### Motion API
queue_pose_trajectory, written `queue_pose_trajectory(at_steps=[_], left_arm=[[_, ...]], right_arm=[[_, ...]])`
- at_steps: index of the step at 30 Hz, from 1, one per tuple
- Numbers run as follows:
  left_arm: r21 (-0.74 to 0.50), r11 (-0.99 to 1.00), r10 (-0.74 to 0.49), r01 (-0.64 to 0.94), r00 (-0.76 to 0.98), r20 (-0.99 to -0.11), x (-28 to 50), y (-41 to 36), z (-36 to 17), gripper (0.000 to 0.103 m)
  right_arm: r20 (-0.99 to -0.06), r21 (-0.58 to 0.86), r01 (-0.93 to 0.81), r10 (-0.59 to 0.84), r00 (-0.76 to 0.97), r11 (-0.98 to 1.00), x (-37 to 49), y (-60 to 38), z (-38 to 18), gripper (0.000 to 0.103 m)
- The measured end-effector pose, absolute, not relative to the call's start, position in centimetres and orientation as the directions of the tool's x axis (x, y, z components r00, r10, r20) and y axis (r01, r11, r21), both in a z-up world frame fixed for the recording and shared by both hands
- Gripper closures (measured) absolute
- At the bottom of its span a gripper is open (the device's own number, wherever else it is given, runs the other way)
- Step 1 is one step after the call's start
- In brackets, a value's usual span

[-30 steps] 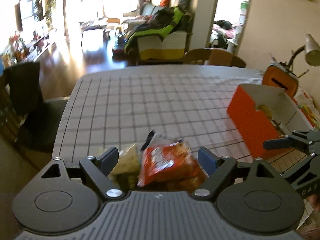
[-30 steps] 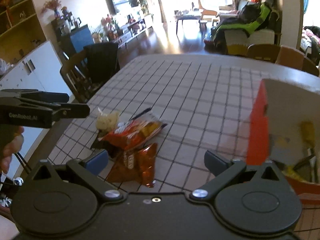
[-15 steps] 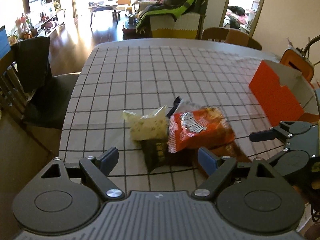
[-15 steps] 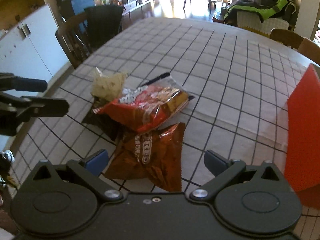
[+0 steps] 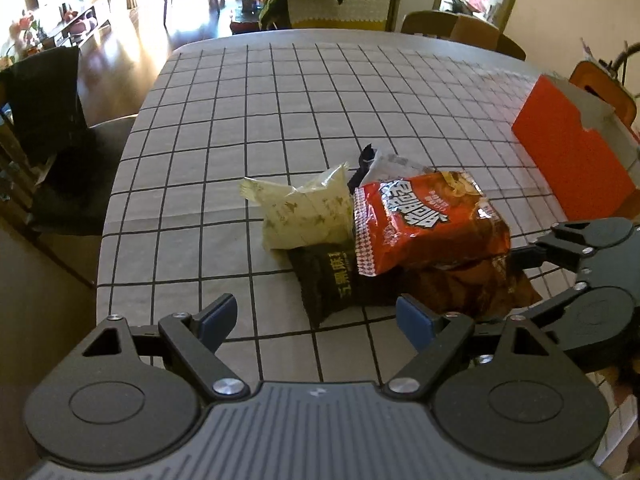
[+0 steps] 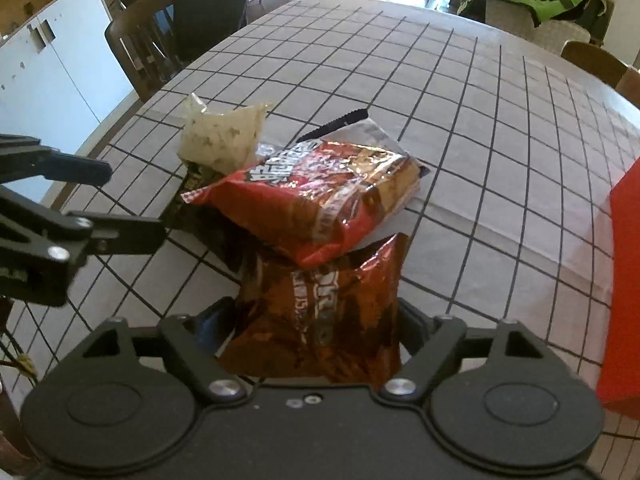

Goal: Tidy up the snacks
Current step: 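Grasp the dark packet with the left gripper while the right grasps the red Oreo bag, then carry the dark packet and red Oreo bag over the open box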

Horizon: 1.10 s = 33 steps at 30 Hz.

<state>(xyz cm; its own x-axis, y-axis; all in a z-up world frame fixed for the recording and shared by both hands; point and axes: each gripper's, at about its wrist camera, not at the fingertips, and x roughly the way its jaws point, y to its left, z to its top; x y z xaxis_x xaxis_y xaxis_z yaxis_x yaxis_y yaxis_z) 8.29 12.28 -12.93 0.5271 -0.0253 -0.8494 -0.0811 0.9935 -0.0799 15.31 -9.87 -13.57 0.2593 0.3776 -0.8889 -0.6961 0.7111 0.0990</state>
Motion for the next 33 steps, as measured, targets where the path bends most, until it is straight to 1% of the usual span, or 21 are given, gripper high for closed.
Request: queue_pose_trajectory(at_steps=[2,4,8,14,25,26,27,28,29,31,32,33], left_arm=[[-0.068,0.996,-0.025,-0.064,0.515,-0.857,8.8,12.2,-13.4,0.016],[-0.056,0.998,-0.027,-0.042,0.509,-0.860,9.2,12.1,-13.7,0.016],[-0.070,0.998,-0.059,-0.003,0.491,-0.869,10.0,11.8,-14.2,0.016],[-0.073,0.997,-0.063,-0.001,0.484,-0.873,11.3,11.2,-14.8,0.016],[-0.109,0.992,-0.069,-0.064,0.445,-0.893,13.6,11.1,-15.9,0.017],[-0.117,0.991,-0.075,-0.068,0.445,-0.892,13.6,11.2,-16.0,0.018],[-0.127,0.990,-0.083,-0.069,0.444,-0.892,13.6,11.2,-16.0,0.025],[-0.136,0.988,-0.091,-0.071,0.440,-0.893,13.6,11.3,-16.1,0.029],[-0.131,0.989,-0.085,-0.075,0.442,-0.893,13.5,11.2,-16.0,0.030],[-0.128,0.989,-0.081,-0.077,0.444,-0.892,13.4,11.2,-16.0,0.037],[-0.130,0.988,-0.082,-0.080,0.445,-0.892,13.3,11.2,-15.9,0.039],[-0.134,0.987,-0.082,-0.085,0.447,-0.891,13.2,11.3,-15.9,0.044]], right_arm=[[-0.886,0.110,-0.695,0.387,0.256,0.711,15.3,-10.1,-13.5,0.031],[-0.882,0.115,-0.699,0.396,0.254,0.705,15.1,-10.3,-13.4,0.034],[-0.881,0.121,-0.705,0.403,0.249,0.699,14.9,-10.7,-13.0,0.039],[-0.877,0.149,-0.688,0.416,0.240,0.710,14.8,-12.2,-12.7,0.041],[-0.873,0.174,-0.650,0.422,0.247,0.740,14.8,-13.8,-12.6,0.041],[-0.872,0.175,-0.649,0.422,0.247,0.740,14.8,-13.8,-12.6,0.041],[-0.872,0.176,-0.649,0.423,0.246,0.740,14.8,-13.8,-12.6,0.041],[-0.872,0.175,-0.648,0.422,0.248,0.741,14.7,-13.9,-12.6,0.041],[-0.872,0.174,-0.648,0.421,0.248,0.742,14.6,-13.9,-12.6,0.041],[-0.871,0.176,-0.647,0.423,0.248,0.742,14.7,-13.8,-12.6,0.041],[-0.870,0.176,-0.647,0.424,0.250,0.742,14.6,-13.8,-12.6,0.041],[-0.870,0.175,-0.648,0.424,0.251,0.742,14.6,-13.8,-12.6,0.041]])
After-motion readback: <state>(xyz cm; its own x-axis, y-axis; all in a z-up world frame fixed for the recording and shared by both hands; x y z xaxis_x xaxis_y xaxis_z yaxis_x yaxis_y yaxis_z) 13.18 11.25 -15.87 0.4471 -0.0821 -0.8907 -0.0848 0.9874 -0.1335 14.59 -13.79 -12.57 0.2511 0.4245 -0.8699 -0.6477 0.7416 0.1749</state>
